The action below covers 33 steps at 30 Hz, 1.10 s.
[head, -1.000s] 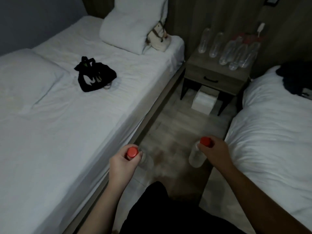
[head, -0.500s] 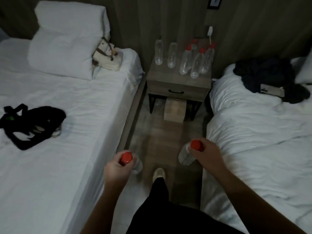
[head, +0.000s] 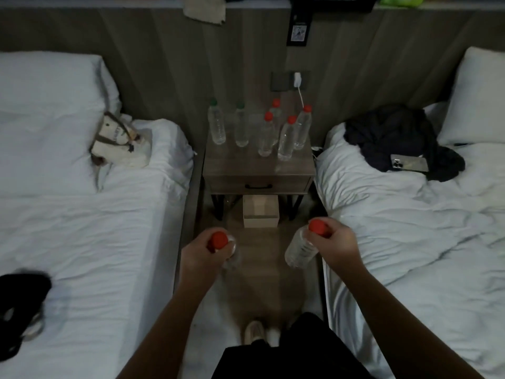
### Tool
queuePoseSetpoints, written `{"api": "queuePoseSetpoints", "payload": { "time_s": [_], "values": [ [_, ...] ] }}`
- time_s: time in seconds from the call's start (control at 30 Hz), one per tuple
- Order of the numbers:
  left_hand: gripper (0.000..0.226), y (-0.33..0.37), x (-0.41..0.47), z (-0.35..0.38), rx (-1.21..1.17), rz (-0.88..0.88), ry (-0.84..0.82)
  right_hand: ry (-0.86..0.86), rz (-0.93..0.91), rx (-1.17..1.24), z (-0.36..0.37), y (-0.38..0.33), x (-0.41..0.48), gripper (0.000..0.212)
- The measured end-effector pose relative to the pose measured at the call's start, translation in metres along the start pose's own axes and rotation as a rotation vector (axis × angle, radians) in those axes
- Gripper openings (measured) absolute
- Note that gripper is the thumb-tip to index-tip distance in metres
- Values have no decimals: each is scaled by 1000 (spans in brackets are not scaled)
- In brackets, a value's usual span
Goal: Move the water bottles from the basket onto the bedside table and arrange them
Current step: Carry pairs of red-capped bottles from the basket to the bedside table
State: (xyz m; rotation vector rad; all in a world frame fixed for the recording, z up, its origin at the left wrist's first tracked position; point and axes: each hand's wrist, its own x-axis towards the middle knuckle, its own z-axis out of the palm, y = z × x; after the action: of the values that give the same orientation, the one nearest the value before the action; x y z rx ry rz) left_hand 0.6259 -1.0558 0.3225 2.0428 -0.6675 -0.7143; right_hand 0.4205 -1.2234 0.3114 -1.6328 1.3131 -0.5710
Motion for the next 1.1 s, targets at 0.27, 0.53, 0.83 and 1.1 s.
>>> {"api": "queuePoseSetpoints", "payload": {
  "time_s": [0.27, 0.53, 0.83, 1.1],
  "values": [
    [22, 52, 102, 53, 35, 21, -90, 61, -19, 6, -10, -8, 108, 14],
    [27, 105, 232, 122, 83, -63, -37, -82, -4, -163, -25, -21, 266, 23],
    [37, 135, 345, 182, 143, -170, -9, -209, 23, -294, -30, -32, 406, 27],
    [29, 138, 387, 212, 126, -232, -53, -301, 67, -329, -20, -19, 472, 34]
  ]
}}
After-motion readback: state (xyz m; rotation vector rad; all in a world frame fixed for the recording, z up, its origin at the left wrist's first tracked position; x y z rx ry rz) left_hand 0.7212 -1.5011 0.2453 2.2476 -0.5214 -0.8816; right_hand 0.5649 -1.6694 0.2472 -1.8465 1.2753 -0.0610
